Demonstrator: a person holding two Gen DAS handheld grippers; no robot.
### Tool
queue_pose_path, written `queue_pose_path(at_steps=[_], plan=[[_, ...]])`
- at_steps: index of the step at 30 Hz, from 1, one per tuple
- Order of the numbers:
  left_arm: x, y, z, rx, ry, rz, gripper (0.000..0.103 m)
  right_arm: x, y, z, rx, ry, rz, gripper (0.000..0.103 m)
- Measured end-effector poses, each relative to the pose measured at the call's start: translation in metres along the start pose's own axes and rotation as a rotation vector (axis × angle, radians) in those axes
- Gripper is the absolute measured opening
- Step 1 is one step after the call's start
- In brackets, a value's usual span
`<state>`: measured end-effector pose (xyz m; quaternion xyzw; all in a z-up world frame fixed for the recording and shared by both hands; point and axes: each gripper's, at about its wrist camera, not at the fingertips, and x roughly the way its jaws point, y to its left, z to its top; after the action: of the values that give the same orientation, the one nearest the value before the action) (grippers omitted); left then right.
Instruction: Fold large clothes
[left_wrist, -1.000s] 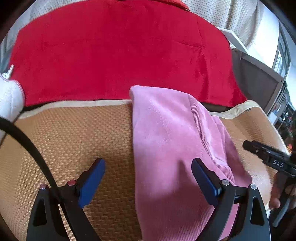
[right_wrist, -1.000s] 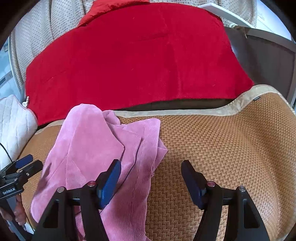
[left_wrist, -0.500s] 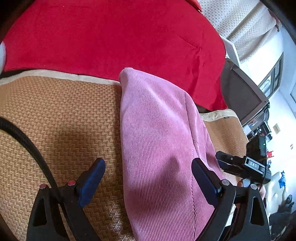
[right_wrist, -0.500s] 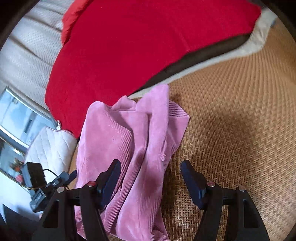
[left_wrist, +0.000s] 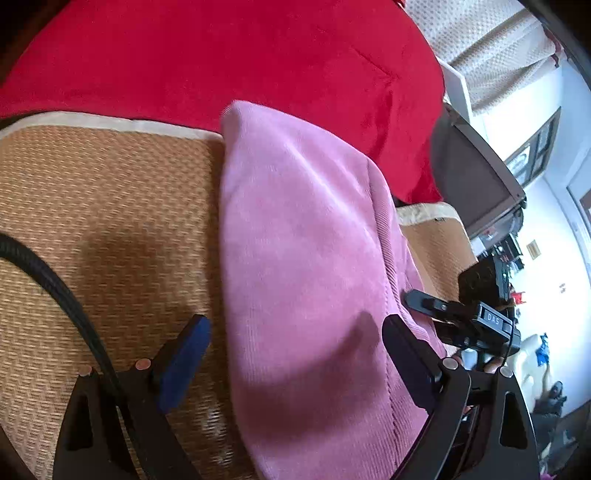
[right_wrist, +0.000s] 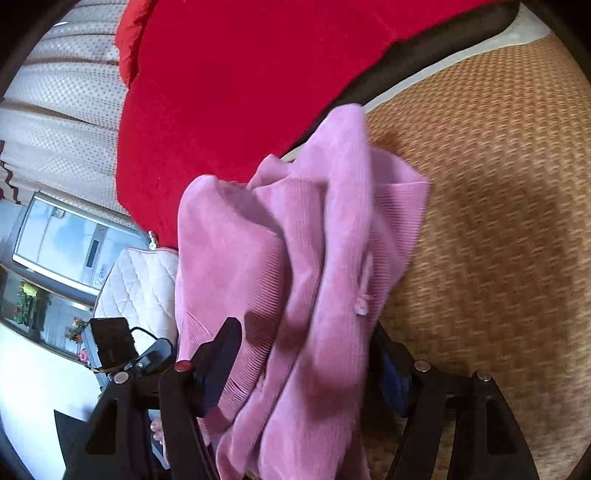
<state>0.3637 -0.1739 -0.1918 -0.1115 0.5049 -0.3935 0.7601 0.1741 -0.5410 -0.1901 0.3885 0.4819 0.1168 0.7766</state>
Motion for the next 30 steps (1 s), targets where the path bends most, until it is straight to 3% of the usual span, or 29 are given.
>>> queue_pose_path(at_steps=[2,7,15,19,30], plan=[[0.005,-0.004,0.0,-0.002,0.011,-0.032,0.089,0.003,0.004,-0.001,-0.006,-0.005,0.003,0.073],[0.011,-0.013,0.0,0.018,-0.011,-0.011,0.076,0.013,0.018,-0.005,-0.048,-0.024,-0.016,0.072],[0.004,-0.024,0.001,0.054,-0.066,-0.003,0.056,0.02,0.051,-0.012,-0.152,-0.077,-0.11,0.042],[-0.009,-0.028,0.004,0.064,-0.092,-0.013,0.048,0.018,0.07,-0.018,-0.202,-0.102,-0.131,0.039],[-0.06,-0.034,0.001,0.078,-0.183,0.003,0.046,0.014,0.12,-0.036,-0.298,-0.168,-0.09,0.038]])
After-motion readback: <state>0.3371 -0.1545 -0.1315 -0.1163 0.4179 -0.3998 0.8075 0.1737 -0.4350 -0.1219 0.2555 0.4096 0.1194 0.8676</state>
